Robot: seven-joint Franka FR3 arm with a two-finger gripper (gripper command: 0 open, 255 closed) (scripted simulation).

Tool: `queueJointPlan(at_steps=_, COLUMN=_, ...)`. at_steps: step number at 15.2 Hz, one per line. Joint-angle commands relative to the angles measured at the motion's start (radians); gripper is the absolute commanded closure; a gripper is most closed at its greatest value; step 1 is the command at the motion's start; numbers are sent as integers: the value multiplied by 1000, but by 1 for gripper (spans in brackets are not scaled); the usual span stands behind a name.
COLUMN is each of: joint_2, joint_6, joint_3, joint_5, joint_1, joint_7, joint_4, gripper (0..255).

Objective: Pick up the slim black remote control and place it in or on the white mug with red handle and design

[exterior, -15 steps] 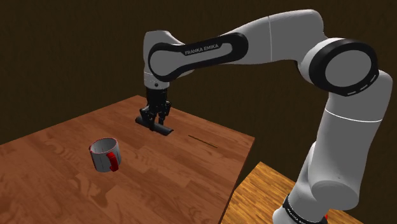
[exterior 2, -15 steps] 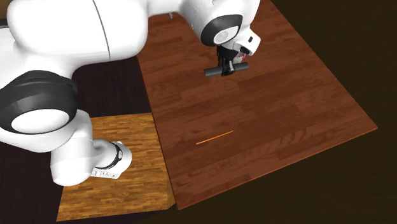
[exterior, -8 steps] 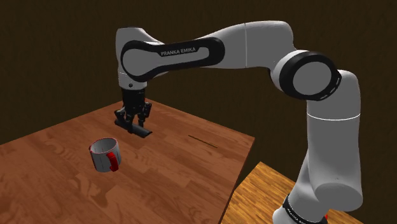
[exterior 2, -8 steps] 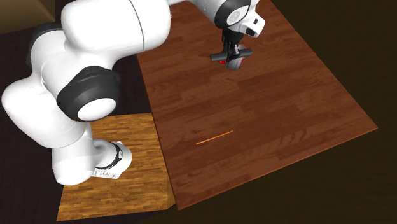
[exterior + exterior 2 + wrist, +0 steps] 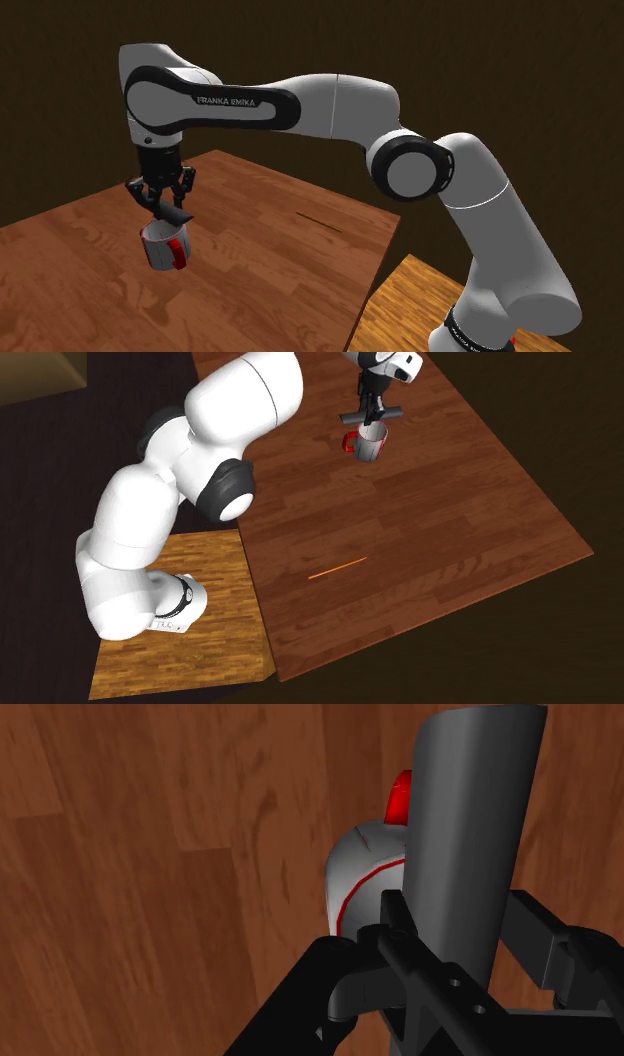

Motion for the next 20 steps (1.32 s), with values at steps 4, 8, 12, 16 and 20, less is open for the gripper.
queueJointPlan(at_steps=4, joint_2=-4, joint_6=72, joint_3=0, joint_5=0, joint_1=-3, joint_7=7, joint_4=-76, gripper=255)
queueJointPlan(at_steps=8, joint_2=-14, joint_6=133, joint_3=1, joint_5=1, joint_1=-11, joint_7=7, joint_4=-147, gripper=255)
queueJointPlan(at_steps=12, joint_2=-16, joint_6=167, joint_3=0, joint_5=0, joint_1=-15, joint_7=7, joint_4=-183, gripper=255)
queueJointPlan(at_steps=16, joint_2=-16, joint_6=167, joint_3=0, joint_5=0, joint_1=-15, joint_7=7, joint_4=-183, gripper=255)
queueJointPlan(at_steps=20, joint_2=-17, joint_6=167, joint_3=1, joint_5=1, joint_1=-16, joint_7=6, joint_4=-185, gripper=0)
